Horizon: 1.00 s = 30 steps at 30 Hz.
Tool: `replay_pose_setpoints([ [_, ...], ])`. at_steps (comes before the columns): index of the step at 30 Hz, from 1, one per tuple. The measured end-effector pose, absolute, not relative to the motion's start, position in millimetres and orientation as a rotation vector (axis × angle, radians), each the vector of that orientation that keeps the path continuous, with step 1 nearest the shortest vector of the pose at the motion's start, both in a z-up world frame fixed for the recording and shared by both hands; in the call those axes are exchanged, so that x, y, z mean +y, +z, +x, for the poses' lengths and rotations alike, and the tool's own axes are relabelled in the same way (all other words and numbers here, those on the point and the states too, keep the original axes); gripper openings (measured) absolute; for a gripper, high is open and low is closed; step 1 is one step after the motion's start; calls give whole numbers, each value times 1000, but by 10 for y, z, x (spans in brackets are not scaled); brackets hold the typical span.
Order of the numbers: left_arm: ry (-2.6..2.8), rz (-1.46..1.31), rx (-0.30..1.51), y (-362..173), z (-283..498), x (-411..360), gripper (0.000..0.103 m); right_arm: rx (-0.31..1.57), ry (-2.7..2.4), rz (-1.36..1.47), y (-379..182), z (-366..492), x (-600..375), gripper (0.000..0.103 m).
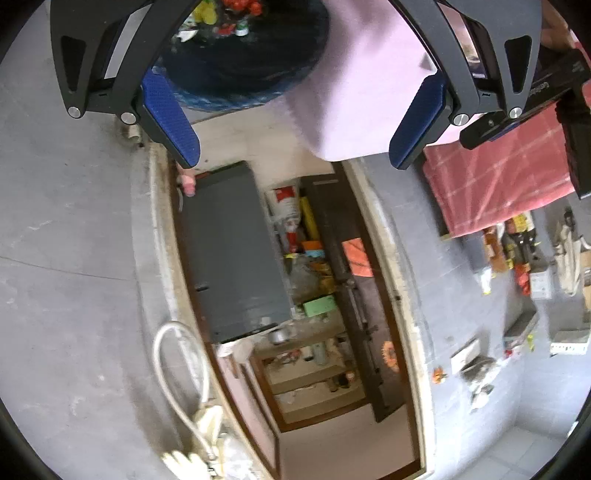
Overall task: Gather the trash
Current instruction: 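Move both tools back to the table toward the lighter and sachet, then close the right tool on the blue-white Se Ca sachet and lift it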
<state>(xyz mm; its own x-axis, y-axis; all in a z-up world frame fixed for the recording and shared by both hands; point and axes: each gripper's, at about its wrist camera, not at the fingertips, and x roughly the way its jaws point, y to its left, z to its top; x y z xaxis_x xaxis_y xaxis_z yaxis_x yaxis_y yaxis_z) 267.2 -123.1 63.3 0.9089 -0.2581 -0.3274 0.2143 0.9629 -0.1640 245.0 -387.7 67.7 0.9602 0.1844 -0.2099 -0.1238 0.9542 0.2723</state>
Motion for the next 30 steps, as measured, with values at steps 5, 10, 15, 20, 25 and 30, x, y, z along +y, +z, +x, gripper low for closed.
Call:
replay_pose_setpoints([
  [5, -166, -123, 371, 557, 2641, -751, 99, 265, 223, 239, 640, 2574, -3557, 103],
  [10, -86, -127, 398, 418, 2609, -303, 99, 330, 300, 202, 551, 2746, -3164, 103],
  [15, -17, -137, 440, 257, 2583, 52, 99, 411, 375, 139, 444, 2840, -2800, 103],
  [20, 34, -157, 480, 117, 2513, 339, 99, 500, 511, 42, 301, 2885, -2397, 103],
  [25, 74, -205, 537, 28, 2525, 538, 99, 575, 603, -61, 125, 2886, -2047, 103],
  [30, 124, -242, 583, 23, 2561, 689, 99, 630, 623, -145, -7, 2923, -1813, 103],
])
